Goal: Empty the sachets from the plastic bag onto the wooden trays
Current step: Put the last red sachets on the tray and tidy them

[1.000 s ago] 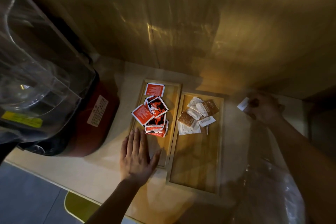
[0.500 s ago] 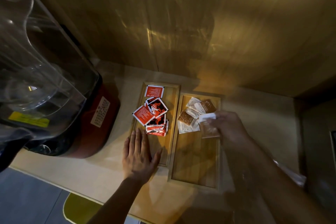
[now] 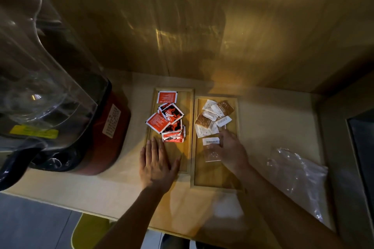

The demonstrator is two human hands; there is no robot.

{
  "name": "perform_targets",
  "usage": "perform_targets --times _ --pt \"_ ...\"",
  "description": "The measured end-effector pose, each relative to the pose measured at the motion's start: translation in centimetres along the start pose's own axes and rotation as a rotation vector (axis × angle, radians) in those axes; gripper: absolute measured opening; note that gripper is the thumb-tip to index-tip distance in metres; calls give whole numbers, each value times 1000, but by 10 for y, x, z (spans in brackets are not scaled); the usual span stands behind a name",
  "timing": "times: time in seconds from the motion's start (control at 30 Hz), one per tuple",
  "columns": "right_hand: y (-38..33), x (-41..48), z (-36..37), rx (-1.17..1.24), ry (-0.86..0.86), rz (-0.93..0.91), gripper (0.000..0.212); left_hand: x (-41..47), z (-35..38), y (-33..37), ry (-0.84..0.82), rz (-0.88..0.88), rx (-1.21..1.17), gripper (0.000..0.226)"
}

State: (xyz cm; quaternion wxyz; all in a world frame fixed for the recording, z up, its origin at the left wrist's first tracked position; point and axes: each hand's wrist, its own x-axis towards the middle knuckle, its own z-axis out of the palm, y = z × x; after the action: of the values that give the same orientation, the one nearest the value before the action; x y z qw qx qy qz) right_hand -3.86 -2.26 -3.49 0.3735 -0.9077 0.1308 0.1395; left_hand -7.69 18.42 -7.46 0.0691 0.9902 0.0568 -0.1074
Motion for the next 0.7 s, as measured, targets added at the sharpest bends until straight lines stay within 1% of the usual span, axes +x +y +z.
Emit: perform_targets --times 0.07,0.13,0.27,0.33,0.4,0.53,0.63,0.7 --pt "-1 -4 -3 -57 37 -8 41 1 -4 0 -17 10 -23 86" --pt "1 -8 -8 -83 85 -1 36 1 -12 0 -18 9 -92 85" --pt "14 -22 -26 -61 178 73 21 -7 -29 12 42 15 -211 79" --pt "23 -32 -35 -37 245 96 16 -14 -35 29 58 97 -271 77" --pt "34 -44 -46 -10 330 127 13 -20 -38 51 47 232 -330 72" --pt "63 -69 -67 -15 411 183 20 -28 -39 101 -5 461 -345 55" --pt "93 -88 -81 -207 411 226 23 -37 -32 137 -76 554 -307 53" --pt "112 -100 -89 -280 410 272 26 -44 -23 157 -105 604 -291 56"
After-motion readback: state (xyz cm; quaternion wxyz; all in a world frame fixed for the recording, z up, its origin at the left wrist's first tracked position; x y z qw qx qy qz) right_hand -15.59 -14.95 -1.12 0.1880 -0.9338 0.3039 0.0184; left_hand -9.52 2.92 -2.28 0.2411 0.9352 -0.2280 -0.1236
